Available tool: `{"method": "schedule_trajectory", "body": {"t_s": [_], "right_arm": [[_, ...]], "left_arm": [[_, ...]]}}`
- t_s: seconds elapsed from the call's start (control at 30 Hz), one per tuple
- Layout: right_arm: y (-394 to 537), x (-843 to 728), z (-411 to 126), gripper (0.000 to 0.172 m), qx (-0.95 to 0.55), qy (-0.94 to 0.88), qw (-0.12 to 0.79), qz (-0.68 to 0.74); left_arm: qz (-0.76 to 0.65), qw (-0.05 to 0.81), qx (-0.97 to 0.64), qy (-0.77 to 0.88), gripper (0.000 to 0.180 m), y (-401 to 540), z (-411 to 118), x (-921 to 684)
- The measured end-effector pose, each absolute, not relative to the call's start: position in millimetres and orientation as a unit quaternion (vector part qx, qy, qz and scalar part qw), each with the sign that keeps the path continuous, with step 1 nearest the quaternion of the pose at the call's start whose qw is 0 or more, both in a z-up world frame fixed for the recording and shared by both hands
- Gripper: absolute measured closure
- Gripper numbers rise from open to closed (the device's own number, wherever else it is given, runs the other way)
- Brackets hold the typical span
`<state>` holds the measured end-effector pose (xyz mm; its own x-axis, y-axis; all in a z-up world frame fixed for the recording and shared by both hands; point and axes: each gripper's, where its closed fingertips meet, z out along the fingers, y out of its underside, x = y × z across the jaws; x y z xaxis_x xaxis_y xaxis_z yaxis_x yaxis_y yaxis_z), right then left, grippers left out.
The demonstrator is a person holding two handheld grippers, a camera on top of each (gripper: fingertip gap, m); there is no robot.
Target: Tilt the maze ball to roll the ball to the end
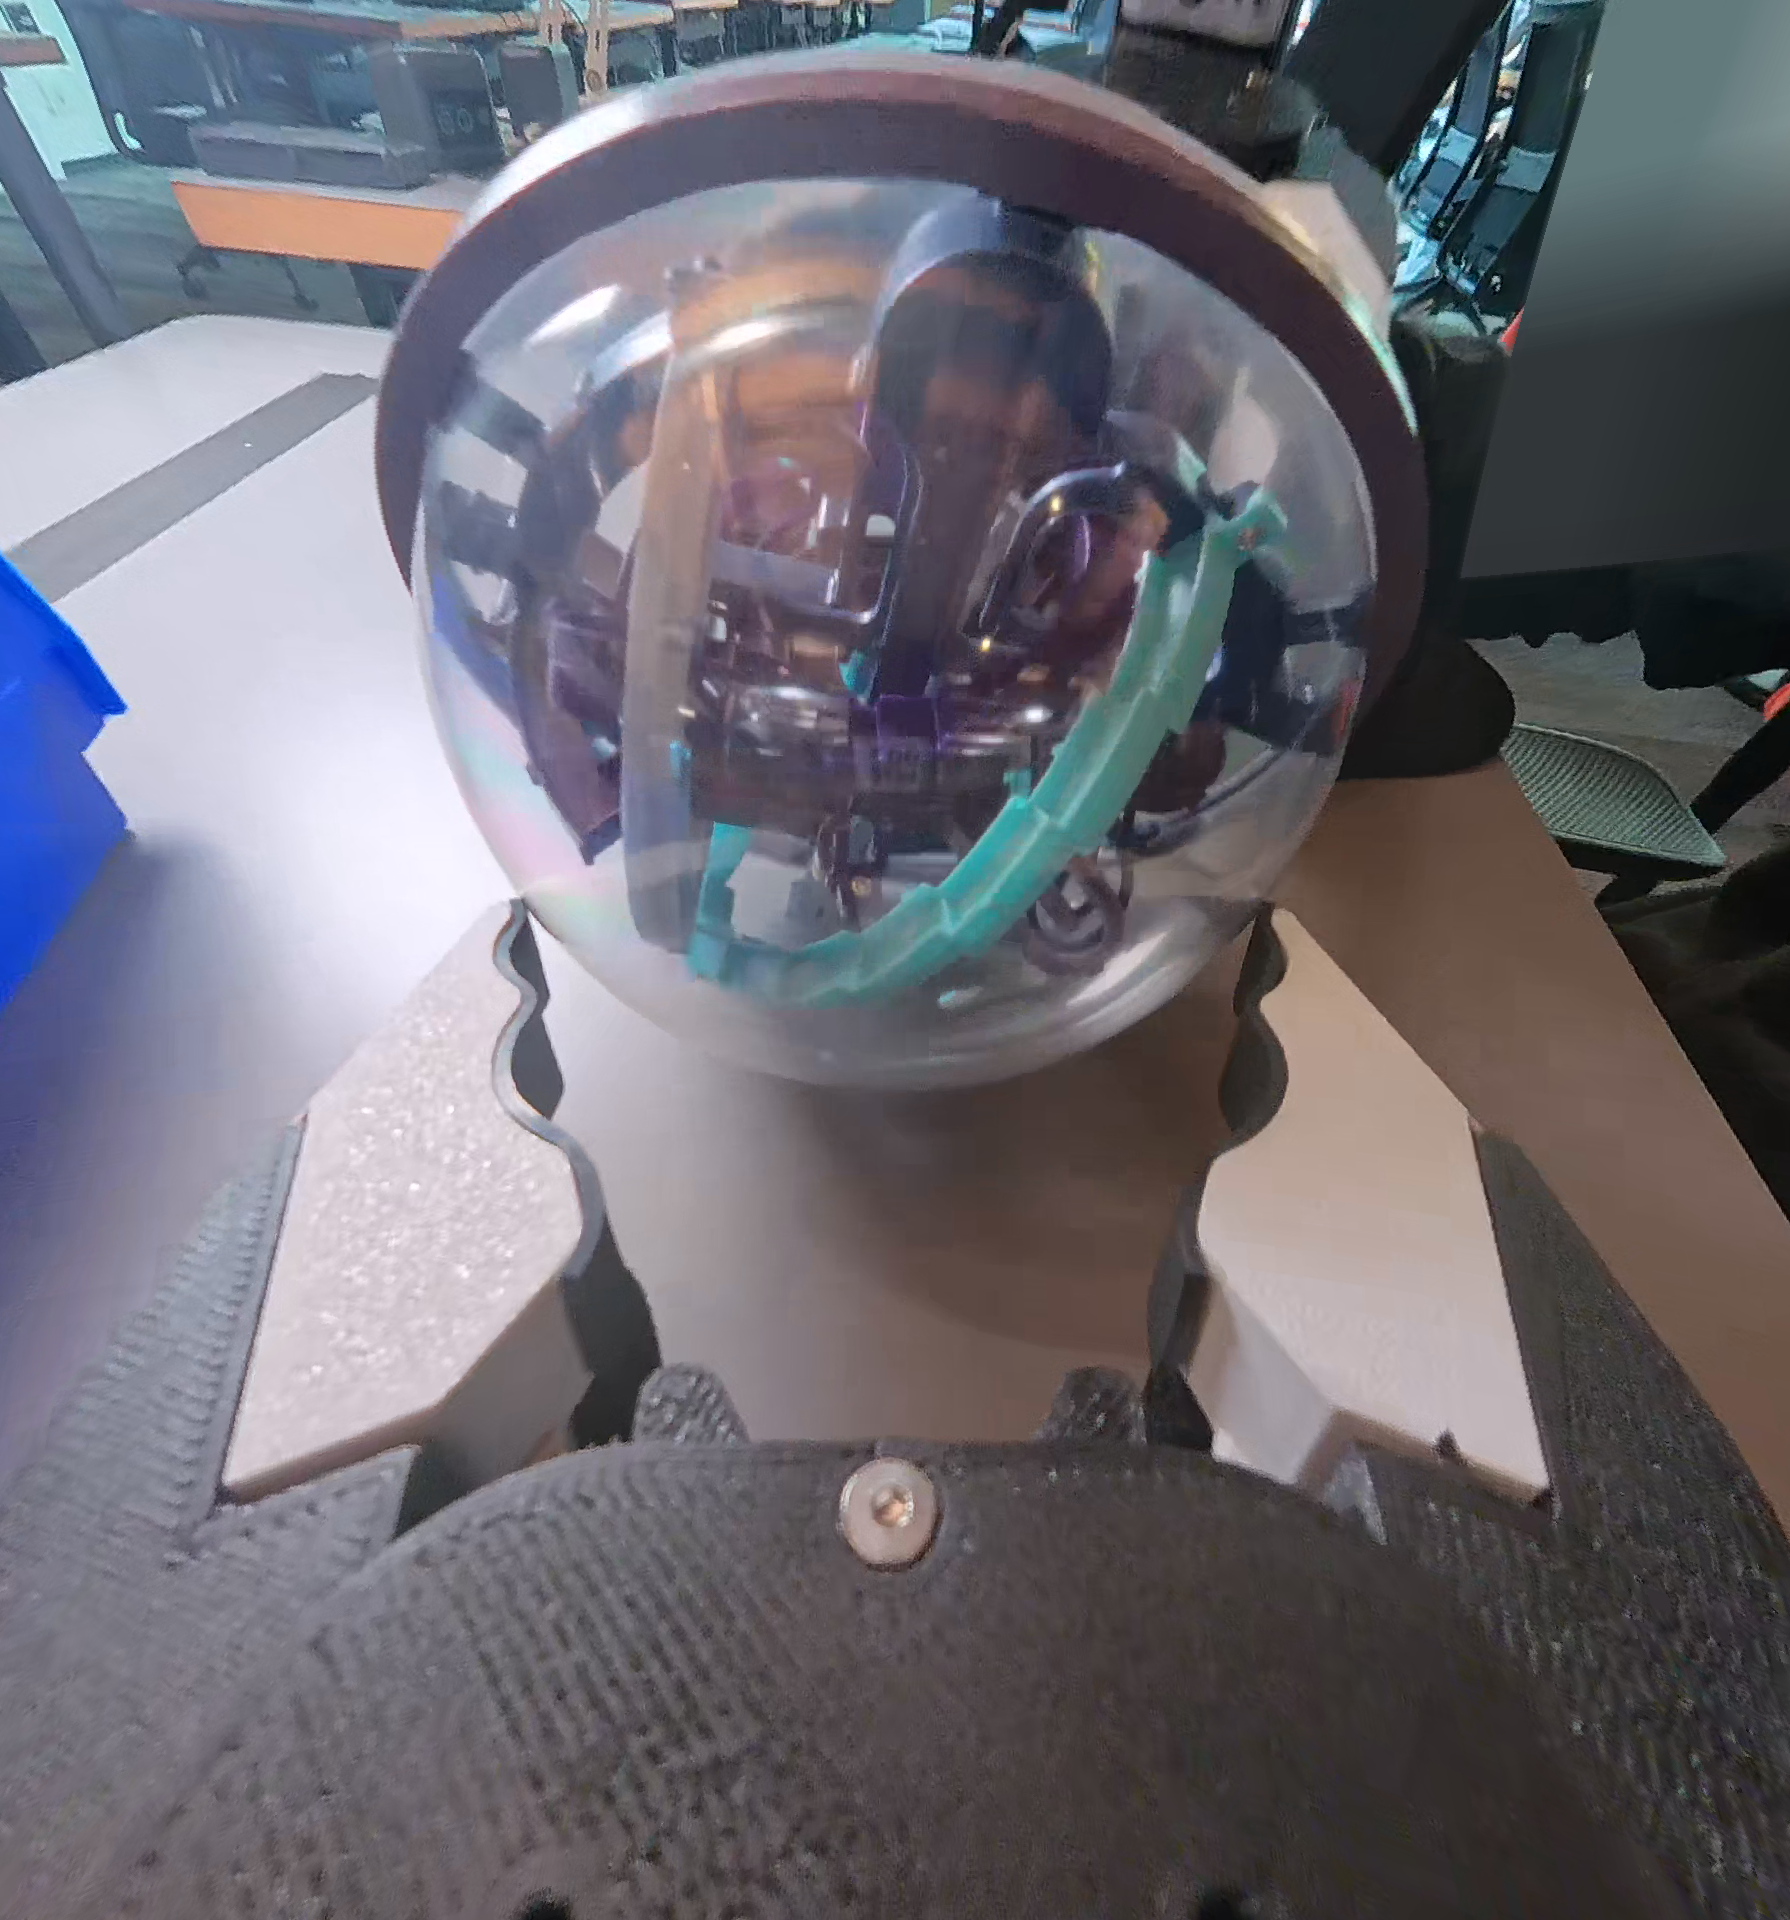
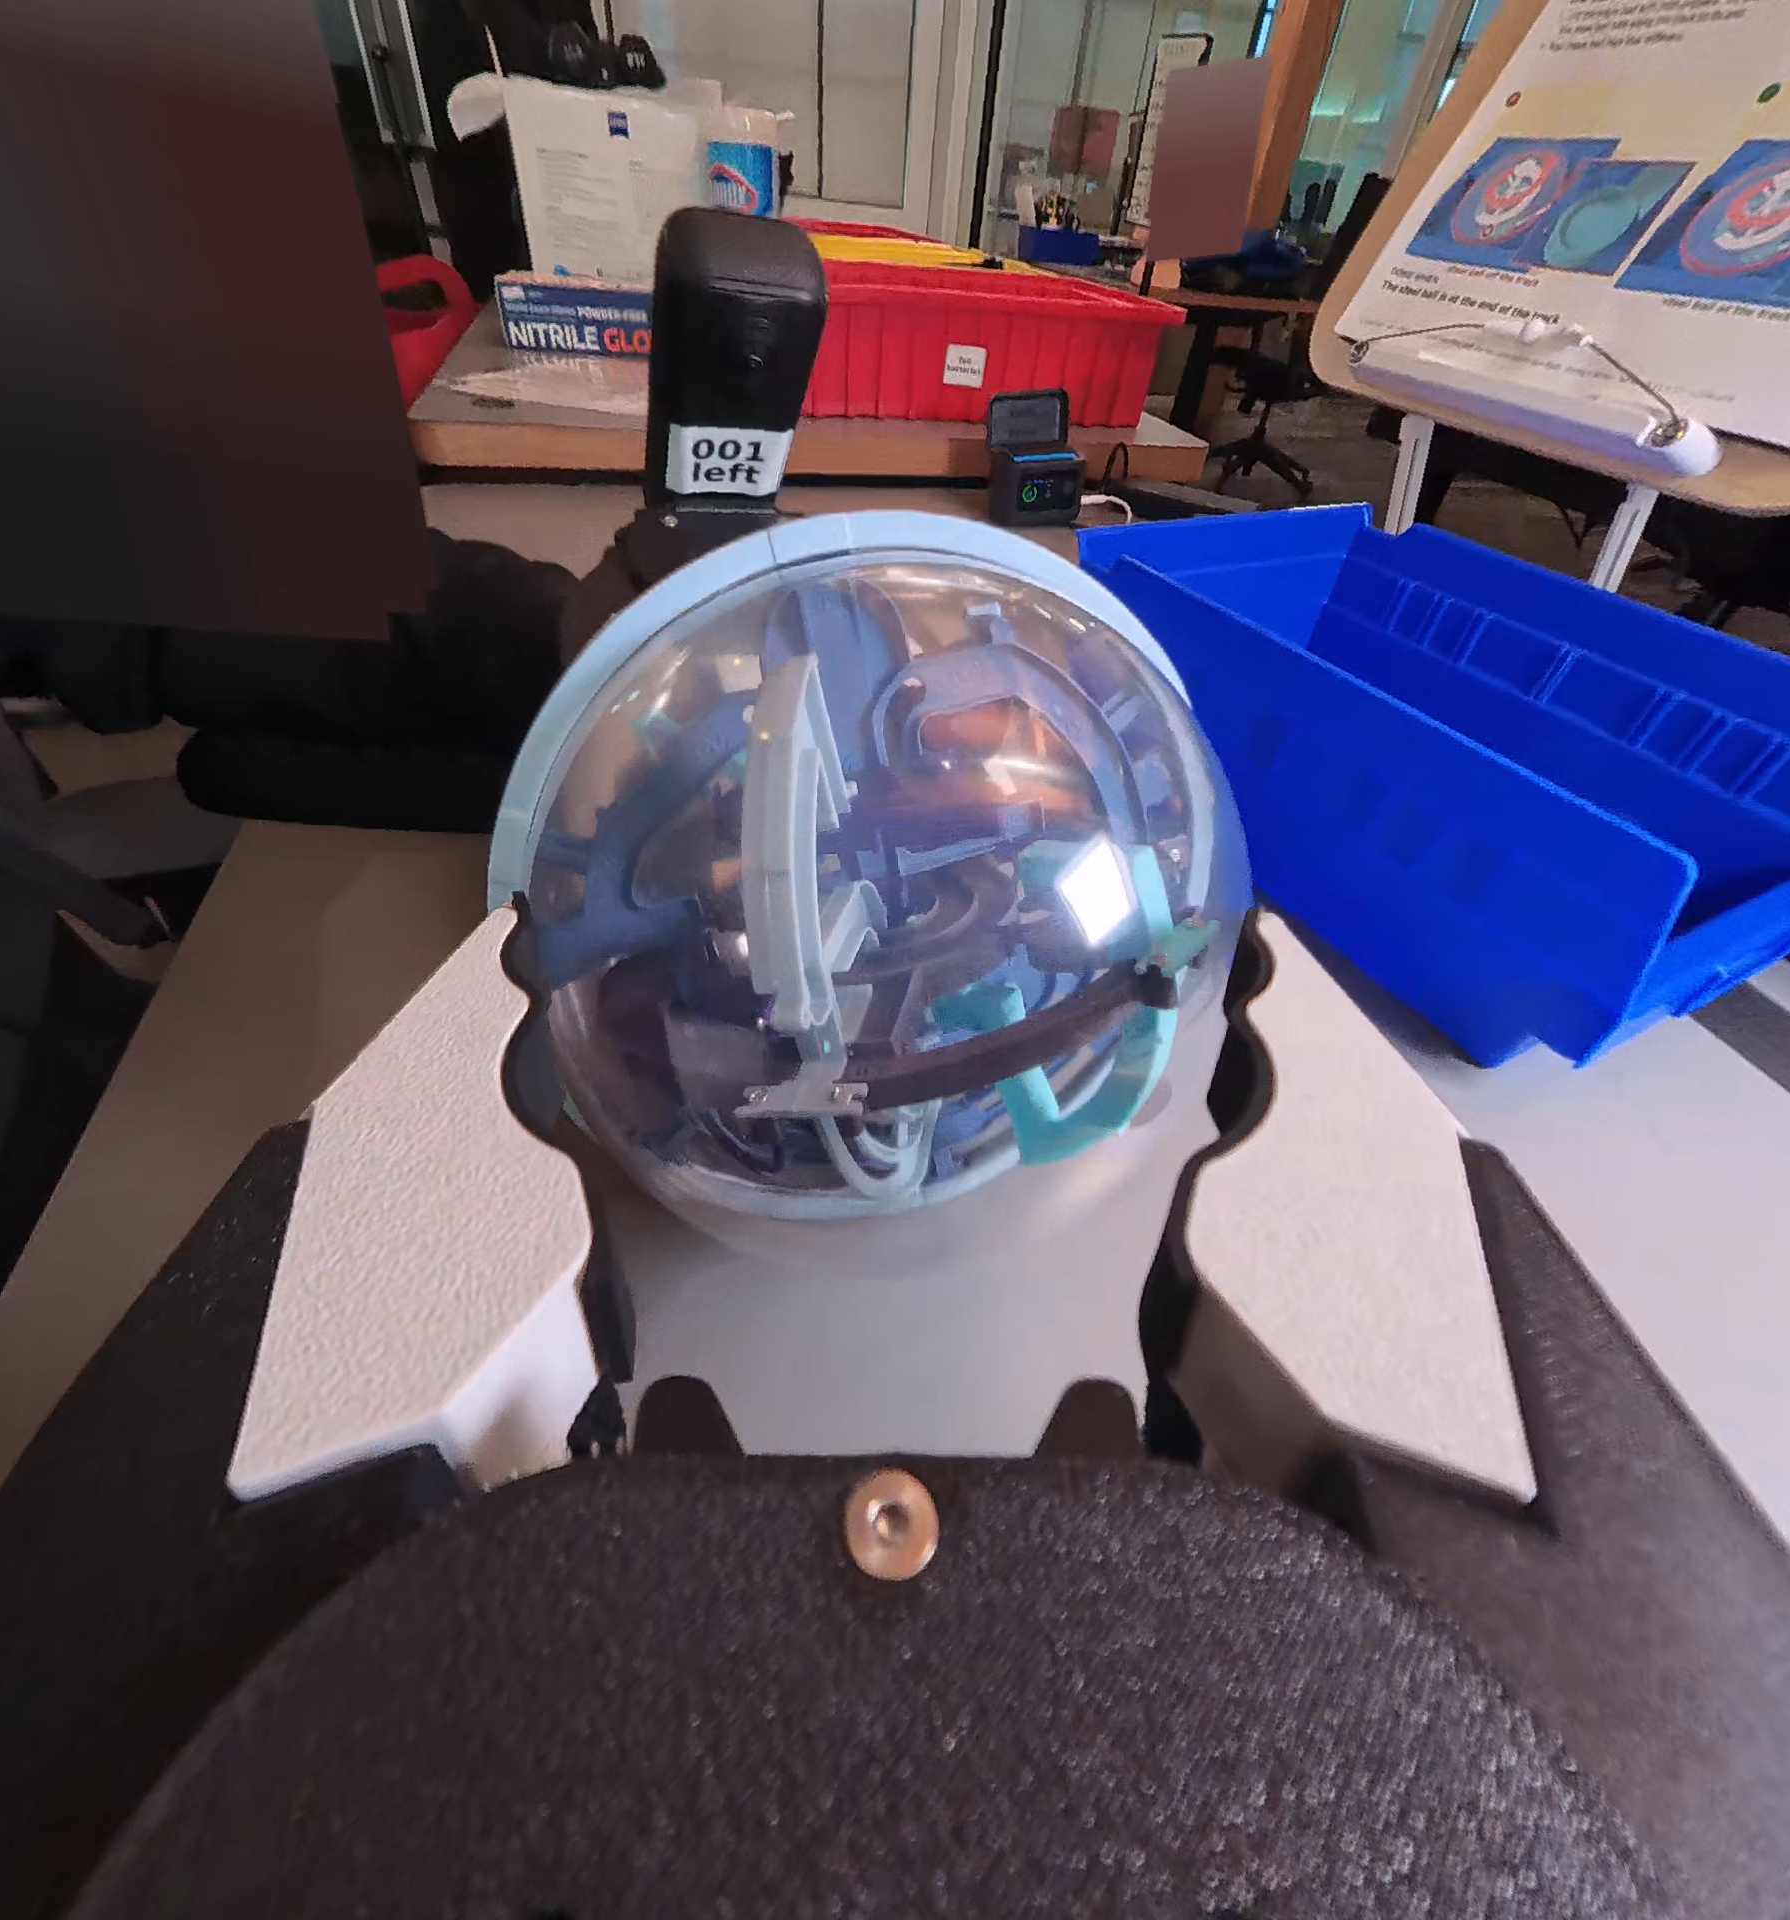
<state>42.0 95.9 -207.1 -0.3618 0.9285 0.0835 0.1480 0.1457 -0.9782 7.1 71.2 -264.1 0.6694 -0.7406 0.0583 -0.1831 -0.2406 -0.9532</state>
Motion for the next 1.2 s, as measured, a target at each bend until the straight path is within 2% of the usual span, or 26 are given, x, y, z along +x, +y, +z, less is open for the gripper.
{"method": "schedule_trajectory", "body": {"t_s": [0.23, 0.3, 0.37, 0.43, 0.53, 0.63, 0.73, 0.8, 0.97, 1.03, 1.2], "right_arm": [[89, 42, -208, 0.046, -0.418, -0.680, 0.374, 0.472], [88, 40, -206, 0.047, -0.417, -0.685, 0.376, 0.463], [87, 37, -202, 0.053, -0.414, -0.688, 0.383, 0.457], [85, 34, -198, 0.058, -0.409, -0.692, 0.384, 0.455], [76, 29, -195, 0.057, -0.396, -0.699, 0.378, 0.461], [71, 28, -191, 0.057, -0.391, -0.691, 0.374, 0.480], [81, 39, -192, 0.056, -0.411, -0.669, 0.375, 0.493], [91, 52, -204, 0.055, -0.442, -0.659, 0.365, 0.487], [107, 71, -256, 0.049, -0.541, -0.633, 0.317, 0.454], [109, 75, -267, 0.057, -0.576, -0.616, 0.289, 0.453], [97, 80, -270, 0.106, -0.596, -0.589, 0.188, 0.512]], "left_arm": [[-0.257, 0.464, -0.788, 0.314, 0.053, 65, -290, 16], [-0.254, 0.442, -0.799, 0.319, 0.044, 59, -290, 11], [-0.246, 0.477, -0.786, 0.307, 0.039, 59, -267, -4], [-0.253, 0.536, -0.757, 0.275, 0.041, 63, -228, -18], [-0.251, 0.571, -0.734, 0.269, 0.040, 70, -198, -16], [-0.239, 0.547, -0.748, 0.291, 0.040, 73, -213, -3], [-0.240, 0.540, -0.752, 0.292, 0.050, 69, -225, -4], [-0.241, 0.531, -0.760, 0.286, 0.056, 66, -235, -6], [-0.263, 0.511, -0.771, 0.273, 0.059, 63, -251, -6], [-0.263, 0.505, -0.774, 0.275, 0.060, 63, -253, -5], [-0.277, 0.503, -0.770, 0.277, 0.061, 57, -250, -12]]}}
